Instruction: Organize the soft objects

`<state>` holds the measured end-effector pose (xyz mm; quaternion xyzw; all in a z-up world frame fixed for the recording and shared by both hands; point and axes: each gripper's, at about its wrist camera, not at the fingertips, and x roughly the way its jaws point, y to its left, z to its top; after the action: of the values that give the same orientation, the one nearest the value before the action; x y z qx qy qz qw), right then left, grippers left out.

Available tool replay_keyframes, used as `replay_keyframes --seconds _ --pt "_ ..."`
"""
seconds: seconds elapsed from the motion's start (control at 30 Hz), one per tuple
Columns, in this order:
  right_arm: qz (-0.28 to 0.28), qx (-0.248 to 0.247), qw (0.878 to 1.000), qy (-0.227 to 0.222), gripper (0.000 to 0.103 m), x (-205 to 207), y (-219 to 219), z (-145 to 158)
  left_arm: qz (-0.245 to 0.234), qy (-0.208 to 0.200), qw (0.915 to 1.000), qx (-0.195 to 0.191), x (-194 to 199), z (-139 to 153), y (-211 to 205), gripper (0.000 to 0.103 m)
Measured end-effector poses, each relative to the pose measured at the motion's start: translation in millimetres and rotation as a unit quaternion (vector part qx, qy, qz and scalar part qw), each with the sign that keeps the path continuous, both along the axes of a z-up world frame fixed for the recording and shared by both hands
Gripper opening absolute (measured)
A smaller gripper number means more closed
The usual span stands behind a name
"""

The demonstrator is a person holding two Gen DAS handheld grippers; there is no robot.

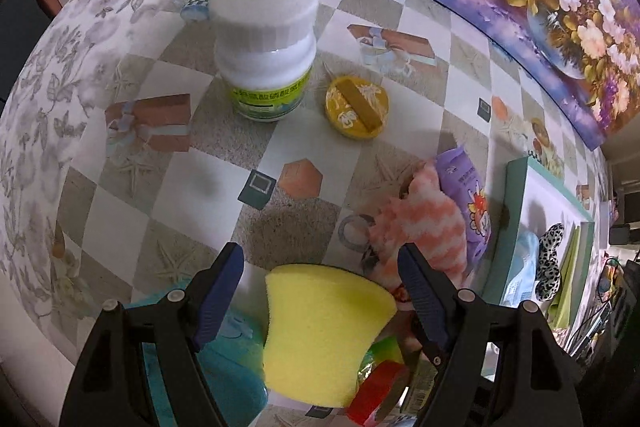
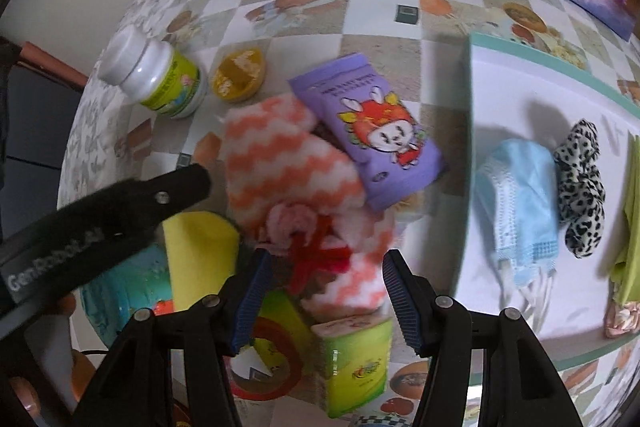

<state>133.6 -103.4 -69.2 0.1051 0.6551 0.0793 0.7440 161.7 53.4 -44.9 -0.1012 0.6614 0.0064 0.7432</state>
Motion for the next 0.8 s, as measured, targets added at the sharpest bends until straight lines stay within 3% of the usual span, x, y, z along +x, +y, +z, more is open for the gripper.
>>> replay_keyframes --seconds 0.47,0.53,0.8 --pt "0.029 -0.006 0.999 -0.017 0.061 7 23 -14 0.011 0.006 0.9999 -0.009 2 0 11 0.080" --pt "0.031 -0.008 0.999 -0.019 0.055 9 28 -17 0.011 0.007 0.9999 -0.009 2 -1 11 0.080" --pt "0.034 0.001 0.999 -0.027 0.052 9 32 -22 0.009 0.007 0.9999 -0.009 1 -1 11 0.080"
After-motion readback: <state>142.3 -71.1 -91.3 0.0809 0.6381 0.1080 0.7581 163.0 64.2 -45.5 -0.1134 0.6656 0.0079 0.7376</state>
